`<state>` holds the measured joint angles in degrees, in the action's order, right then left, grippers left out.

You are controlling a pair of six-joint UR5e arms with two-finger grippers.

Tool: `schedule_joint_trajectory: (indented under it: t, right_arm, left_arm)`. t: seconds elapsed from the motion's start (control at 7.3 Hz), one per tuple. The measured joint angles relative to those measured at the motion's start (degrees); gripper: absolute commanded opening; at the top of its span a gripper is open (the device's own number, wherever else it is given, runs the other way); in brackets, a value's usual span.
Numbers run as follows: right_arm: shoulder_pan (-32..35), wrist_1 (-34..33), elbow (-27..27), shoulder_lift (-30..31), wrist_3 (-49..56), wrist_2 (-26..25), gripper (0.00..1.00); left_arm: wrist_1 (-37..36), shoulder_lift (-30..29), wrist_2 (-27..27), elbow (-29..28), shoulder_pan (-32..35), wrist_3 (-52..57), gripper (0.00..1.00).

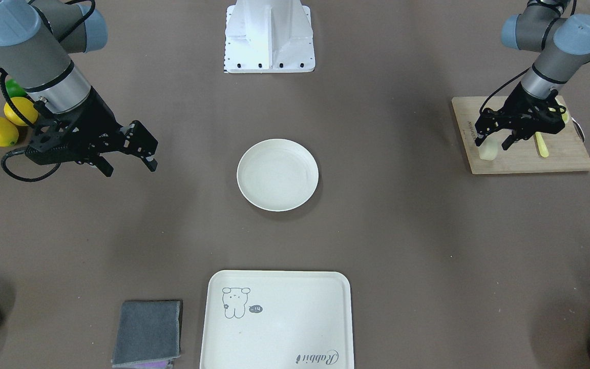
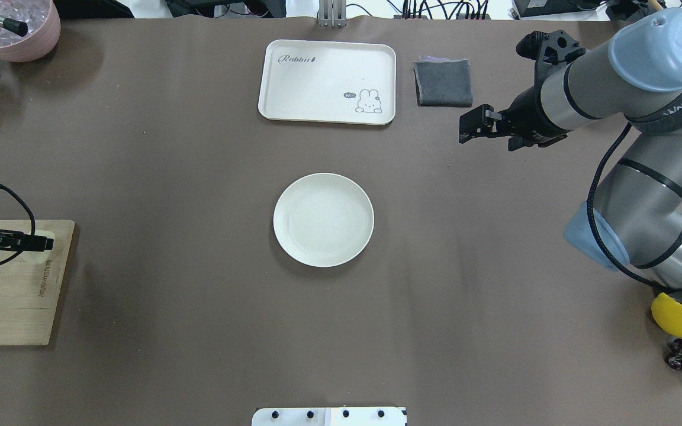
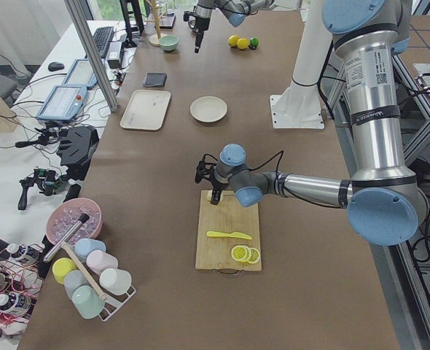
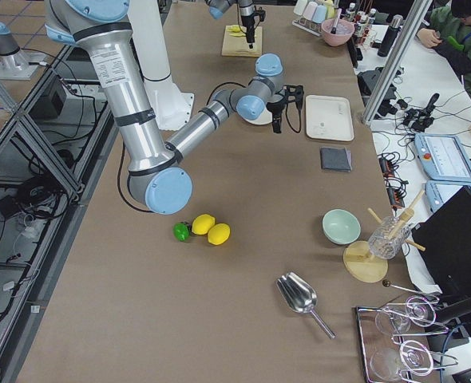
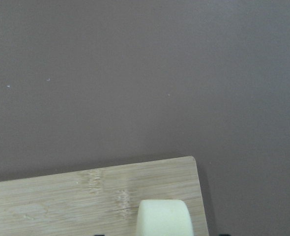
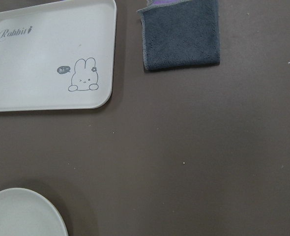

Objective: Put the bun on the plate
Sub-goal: 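Lift the cream bun off the board with the left gripper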

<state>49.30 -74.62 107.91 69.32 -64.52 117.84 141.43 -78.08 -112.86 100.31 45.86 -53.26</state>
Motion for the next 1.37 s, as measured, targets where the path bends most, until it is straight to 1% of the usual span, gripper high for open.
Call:
schedule_joint_trajectory:
  t: [0.68, 1.1, 1.37]
  right_arm:
    - [0.0, 0.0, -0.1, 0.1, -0.1, -0.1, 1.0]
    - [0.1, 0.0, 0.1, 0.1, -0.1, -0.1, 1.0]
    - [0.1, 0.0, 0.1, 0.2, -0.1, -0.1, 1.0]
  left_arm:
    - [0.1, 0.0, 0.0, 0.1, -0.1, 0.1, 0.42]
    - [-0.1, -0.2, -0.3, 1.5, 0.4, 0.1, 0.42]
    - [-0.8, -1.4, -0.4, 2.5, 0.7, -0.2, 0.41]
